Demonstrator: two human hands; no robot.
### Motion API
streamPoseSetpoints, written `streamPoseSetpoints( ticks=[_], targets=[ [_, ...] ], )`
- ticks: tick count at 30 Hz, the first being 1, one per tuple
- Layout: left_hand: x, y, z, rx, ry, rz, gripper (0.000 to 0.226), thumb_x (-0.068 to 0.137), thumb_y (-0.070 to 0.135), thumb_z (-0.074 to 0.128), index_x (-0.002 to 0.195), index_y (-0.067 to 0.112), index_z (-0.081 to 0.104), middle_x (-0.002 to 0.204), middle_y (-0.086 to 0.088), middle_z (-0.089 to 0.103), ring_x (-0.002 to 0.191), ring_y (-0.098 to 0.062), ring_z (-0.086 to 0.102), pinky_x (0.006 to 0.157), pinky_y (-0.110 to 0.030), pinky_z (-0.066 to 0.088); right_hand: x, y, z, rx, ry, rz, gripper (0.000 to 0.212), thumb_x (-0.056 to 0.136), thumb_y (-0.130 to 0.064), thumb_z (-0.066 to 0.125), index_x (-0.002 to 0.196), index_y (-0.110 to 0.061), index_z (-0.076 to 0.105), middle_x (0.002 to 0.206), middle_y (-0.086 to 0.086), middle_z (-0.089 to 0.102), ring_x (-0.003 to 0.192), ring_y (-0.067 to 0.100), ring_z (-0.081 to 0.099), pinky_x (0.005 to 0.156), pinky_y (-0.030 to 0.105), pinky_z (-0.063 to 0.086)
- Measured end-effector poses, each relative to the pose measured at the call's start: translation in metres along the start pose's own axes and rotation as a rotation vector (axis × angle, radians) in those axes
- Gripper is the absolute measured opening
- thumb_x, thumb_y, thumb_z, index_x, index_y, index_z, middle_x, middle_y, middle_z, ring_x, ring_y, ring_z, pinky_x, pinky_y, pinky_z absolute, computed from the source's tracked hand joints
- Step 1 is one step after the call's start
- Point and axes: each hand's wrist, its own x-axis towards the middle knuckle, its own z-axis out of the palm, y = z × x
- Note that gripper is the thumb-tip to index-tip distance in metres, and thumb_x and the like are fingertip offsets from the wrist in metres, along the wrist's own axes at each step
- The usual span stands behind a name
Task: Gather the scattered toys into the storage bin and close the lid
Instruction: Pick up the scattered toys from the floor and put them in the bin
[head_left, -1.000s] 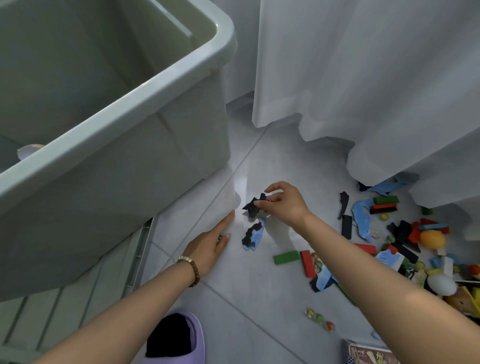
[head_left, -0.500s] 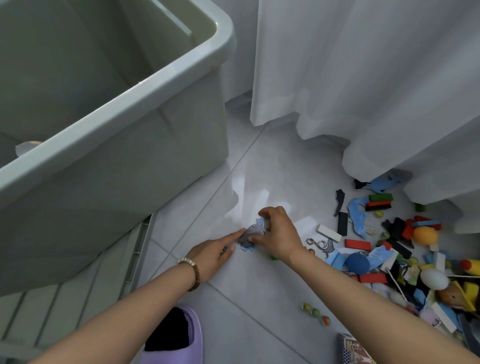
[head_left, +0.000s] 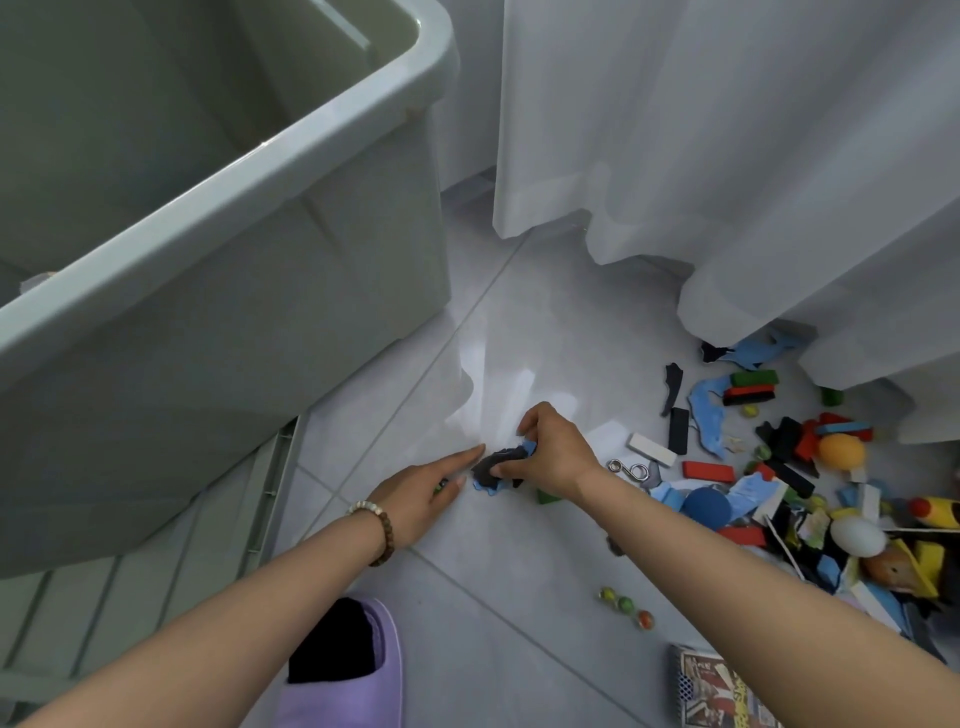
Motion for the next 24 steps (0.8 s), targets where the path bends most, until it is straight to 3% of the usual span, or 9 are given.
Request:
streamPoseSetpoints(
  ticks=[2, 4, 7, 10, 13, 17, 19, 21, 24],
  targets=[
    [-0.001, 0.004, -0.001, -0.067, 0.040, -0.019, 0.040, 0.099, 0.035, 0.035, 0.138, 0.047, 0.033, 0.131, 0.010, 0.053, 0.117, -0.012, 0.052, 0.099, -0.027, 0.042, -0.002, 0.003, -0.006, 0.090, -0.047, 0.011, 0.032, 0.068, -0.023, 0.082, 0.085, -0.016, 0.056, 0.086, -0.003, 0.051, 0.087, 0.013, 0.051, 0.064, 0.020, 0.039],
    [-0.005, 0.023, -0.009, -0.155, 0.108, -0.017, 0.033, 0.098, 0.033, 0.039, 0.131, 0.032, 0.046, 0.099, 0.009, 0.058, 0.094, -0.008, 0.056, 0.082, -0.020, 0.042, -0.013, 0.006, -0.020, 0.170, -0.034, 0.016, 0.023, 0.070, -0.020, 0.082, 0.078, -0.013, 0.061, 0.076, -0.001, 0.053, 0.073, 0.012, 0.053, 0.058, 0.015, 0.042],
    [-0.011, 0.063, -0.027, -0.282, 0.177, 0.057, 0.017, 0.098, 0.027, 0.043, 0.097, 0.022, 0.059, 0.068, 0.014, 0.045, 0.057, 0.002, 0.045, 0.060, -0.015, 0.035, -0.032, 0.005, -0.056, 0.369, 0.030, 0.079, 0.024, 0.071, -0.015, 0.080, 0.085, -0.007, 0.062, 0.083, 0.011, 0.066, 0.061, 0.015, 0.061, 0.067, 0.026, 0.055],
    [-0.033, 0.134, -0.067, -0.388, 0.216, 0.228, 0.026, 0.097, 0.027, 0.045, 0.073, 0.023, 0.055, 0.059, 0.008, 0.039, 0.049, -0.003, 0.033, 0.054, -0.017, 0.033, -0.067, -0.027, -0.119, 0.514, 0.145, 0.026, 0.023, 0.073, -0.010, 0.078, 0.087, -0.010, 0.059, 0.093, 0.015, 0.070, 0.068, 0.020, 0.067, 0.063, 0.020, 0.055],
    [-0.071, 0.200, -0.121, -0.478, 0.316, 0.397, 0.029, 0.097, 0.025, 0.044, 0.070, 0.018, 0.052, 0.058, 0.001, 0.036, 0.046, -0.006, 0.029, 0.045, -0.012, 0.028, -0.101, -0.089, -0.173, 0.579, 0.255, -0.154, 0.022, 0.073, -0.008, 0.077, 0.084, -0.015, 0.059, 0.089, 0.006, 0.069, 0.069, 0.016, 0.066, 0.066, 0.019, 0.056],
    [-0.143, 0.237, -0.197, -0.391, 0.562, 0.562, 0.030, 0.097, 0.027, 0.044, 0.070, 0.018, 0.052, 0.060, -0.001, 0.040, 0.049, -0.006, 0.031, 0.049, -0.016, 0.031, -0.138, -0.192, -0.203, 0.625, 0.290, -0.428, 0.023, 0.072, -0.008, 0.077, 0.084, -0.017, 0.059, 0.088, 0.003, 0.069, 0.068, 0.011, 0.065, 0.062, 0.018, 0.055],
    [-0.167, 0.228, -0.233, -0.345, 0.694, 0.521, 0.029, 0.097, 0.025, 0.046, 0.070, 0.016, 0.054, 0.057, 0.002, 0.042, 0.048, -0.004, 0.032, 0.050, -0.019, 0.031, -0.144, -0.243, -0.196, 0.615, 0.222, -0.525, 0.025, 0.072, -0.006, 0.077, 0.086, -0.016, 0.058, 0.085, 0.002, 0.066, 0.066, 0.012, 0.063, 0.060, 0.019, 0.054],
    [-0.175, 0.198, -0.265, -0.290, 0.825, 0.359, 0.024, 0.096, 0.022, 0.048, 0.076, 0.013, 0.058, 0.056, 0.009, 0.046, 0.048, -0.002, 0.040, 0.052, -0.018, 0.034, -0.137, -0.287, -0.171, 0.538, 0.145, -0.551, 0.027, 0.072, -0.003, 0.077, 0.087, -0.013, 0.058, 0.080, 0.001, 0.062, 0.063, 0.011, 0.059, 0.063, 0.022, 0.054],
    [-0.165, 0.136, -0.289, -0.303, 0.834, -0.005, 0.019, 0.096, 0.013, 0.047, 0.100, 0.005, 0.063, 0.077, 0.004, 0.060, 0.068, -0.013, 0.057, 0.055, -0.018, 0.042, -0.110, -0.325, -0.125, 0.298, 0.121, -0.535, 0.029, 0.071, -0.007, 0.079, 0.093, -0.013, 0.061, 0.082, -0.003, 0.061, 0.073, 0.012, 0.057, 0.058, 0.006, 0.045]
  ],
)
